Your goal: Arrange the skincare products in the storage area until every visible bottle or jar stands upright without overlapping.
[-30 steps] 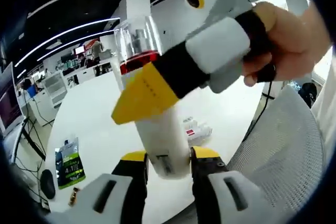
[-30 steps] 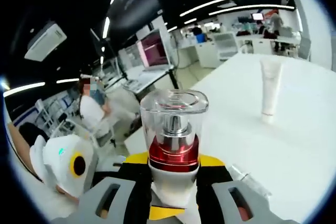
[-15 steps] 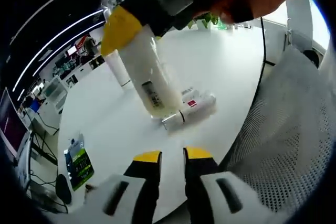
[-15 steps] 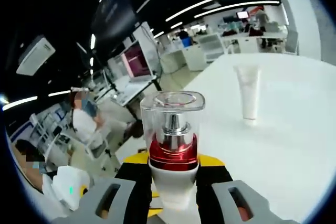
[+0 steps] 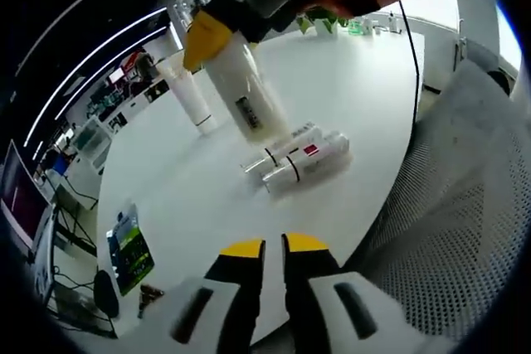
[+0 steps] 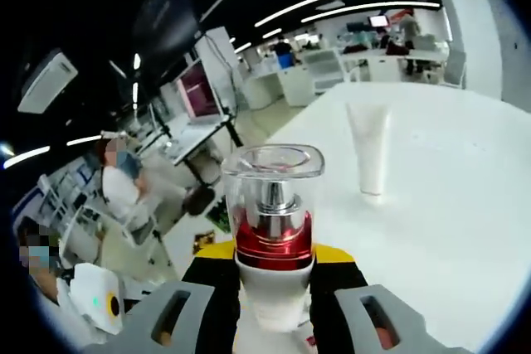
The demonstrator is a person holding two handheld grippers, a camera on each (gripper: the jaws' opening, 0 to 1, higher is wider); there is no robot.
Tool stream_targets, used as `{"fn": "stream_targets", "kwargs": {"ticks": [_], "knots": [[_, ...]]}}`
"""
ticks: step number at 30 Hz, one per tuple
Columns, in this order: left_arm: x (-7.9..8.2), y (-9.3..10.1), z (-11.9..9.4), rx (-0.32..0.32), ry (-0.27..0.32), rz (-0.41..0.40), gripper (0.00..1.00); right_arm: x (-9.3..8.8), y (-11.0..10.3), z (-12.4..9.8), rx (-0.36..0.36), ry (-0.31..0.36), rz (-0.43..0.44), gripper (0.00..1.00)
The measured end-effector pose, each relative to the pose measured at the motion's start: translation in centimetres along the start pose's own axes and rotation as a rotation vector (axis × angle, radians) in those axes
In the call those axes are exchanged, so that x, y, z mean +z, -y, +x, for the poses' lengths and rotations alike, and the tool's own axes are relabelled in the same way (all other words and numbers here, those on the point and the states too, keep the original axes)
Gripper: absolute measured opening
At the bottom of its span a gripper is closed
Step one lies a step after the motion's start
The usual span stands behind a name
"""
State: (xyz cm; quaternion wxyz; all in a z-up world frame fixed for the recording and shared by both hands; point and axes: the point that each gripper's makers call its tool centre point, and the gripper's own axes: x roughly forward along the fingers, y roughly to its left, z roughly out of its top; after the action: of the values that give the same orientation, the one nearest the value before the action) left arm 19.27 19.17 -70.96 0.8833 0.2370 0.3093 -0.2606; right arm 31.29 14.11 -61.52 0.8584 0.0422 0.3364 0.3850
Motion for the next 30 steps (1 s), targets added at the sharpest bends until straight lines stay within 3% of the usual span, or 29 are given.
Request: {"fn": "stream_targets", "kwargs": {"ticks": [15,30], "knots": [[-0.7,-0.1,0.2,0.008,-0.033,-0.005,0.04,1.7,4.9,1.6,-0.076,-0.02,-0.031,0.26],[-1.2,0.0,0.4,0.003,-0.05,-0.006,0.02,2.2,9.4,2.6,-0.153,-0.033,-0.024,0.26]]}}
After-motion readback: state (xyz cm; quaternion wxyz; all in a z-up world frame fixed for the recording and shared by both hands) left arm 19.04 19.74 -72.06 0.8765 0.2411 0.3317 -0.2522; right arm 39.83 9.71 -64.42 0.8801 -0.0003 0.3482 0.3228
